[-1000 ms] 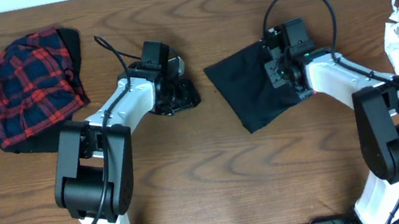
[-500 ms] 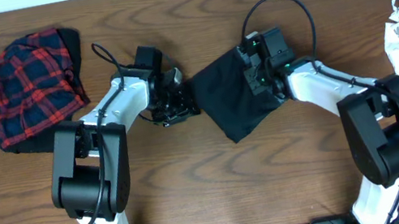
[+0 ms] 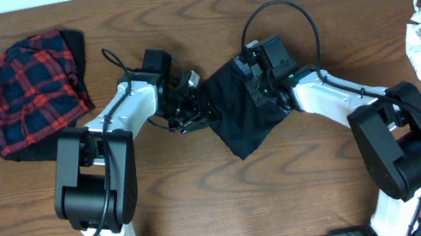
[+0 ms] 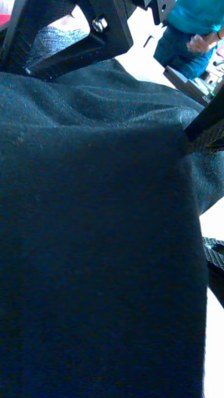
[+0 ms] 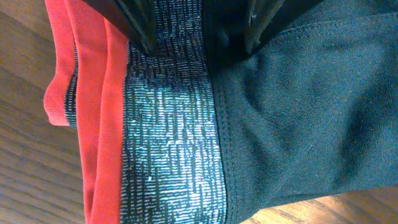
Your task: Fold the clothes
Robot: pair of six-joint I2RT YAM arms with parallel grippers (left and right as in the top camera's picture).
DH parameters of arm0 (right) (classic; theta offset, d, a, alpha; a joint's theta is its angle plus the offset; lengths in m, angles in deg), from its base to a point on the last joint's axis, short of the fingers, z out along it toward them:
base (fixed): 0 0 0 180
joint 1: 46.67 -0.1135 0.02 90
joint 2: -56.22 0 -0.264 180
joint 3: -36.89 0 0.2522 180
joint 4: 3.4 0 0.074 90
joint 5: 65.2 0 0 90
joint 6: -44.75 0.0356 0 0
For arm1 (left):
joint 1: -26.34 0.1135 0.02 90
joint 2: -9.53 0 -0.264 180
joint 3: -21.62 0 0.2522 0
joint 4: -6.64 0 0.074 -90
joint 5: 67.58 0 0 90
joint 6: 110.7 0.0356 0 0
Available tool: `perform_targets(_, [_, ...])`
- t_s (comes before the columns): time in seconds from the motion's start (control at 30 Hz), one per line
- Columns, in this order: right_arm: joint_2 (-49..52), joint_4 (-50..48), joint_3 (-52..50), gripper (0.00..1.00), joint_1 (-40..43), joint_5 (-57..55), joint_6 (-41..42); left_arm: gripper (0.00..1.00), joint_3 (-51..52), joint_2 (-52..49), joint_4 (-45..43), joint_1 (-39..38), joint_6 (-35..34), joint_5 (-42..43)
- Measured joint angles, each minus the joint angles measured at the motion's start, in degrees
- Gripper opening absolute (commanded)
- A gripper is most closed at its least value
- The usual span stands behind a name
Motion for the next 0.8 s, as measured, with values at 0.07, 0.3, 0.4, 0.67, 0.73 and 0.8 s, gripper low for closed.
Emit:
perform_targets(0.07, [0.00, 0.00, 0.00, 0.44, 0.00, 0.02, 0.02, 0.44, 0.00, 0.00, 0.68, 0.00, 0.00, 0.24])
perform_targets(0.3, [0.00, -0.39, 0.00, 0.40, 0.35, 0.02, 4.13, 0.44, 0.04, 0.00, 4.74, 0.02, 0.00, -0.48])
perform_targets(0.4, [0.00, -0.92, 0.00, 0.38, 0.39, -0.11, 9.90, 0.44, 0.04, 0.00, 4.90, 0.15, 0.00, -1.42])
perform_targets(0.67, [0.00, -2.40, 0.02, 0.45, 0.37, -0.50, 30.40, 0.44, 0.04, 0.00, 4.74, 3.15, 0.00, -2.47])
perform_targets(0.73, [0.00, -3.06, 0.02, 0.44, 0.37, -0.66, 34.27, 0.44, 0.04, 0.00, 4.66, 4.42, 0.00, -2.54])
perform_targets(0.8, [0.00, -3.50, 0.00, 0.44, 0.35, -0.57, 37.35, 0.44, 0.04, 0.00, 4.66, 5.60, 0.00, -2.67])
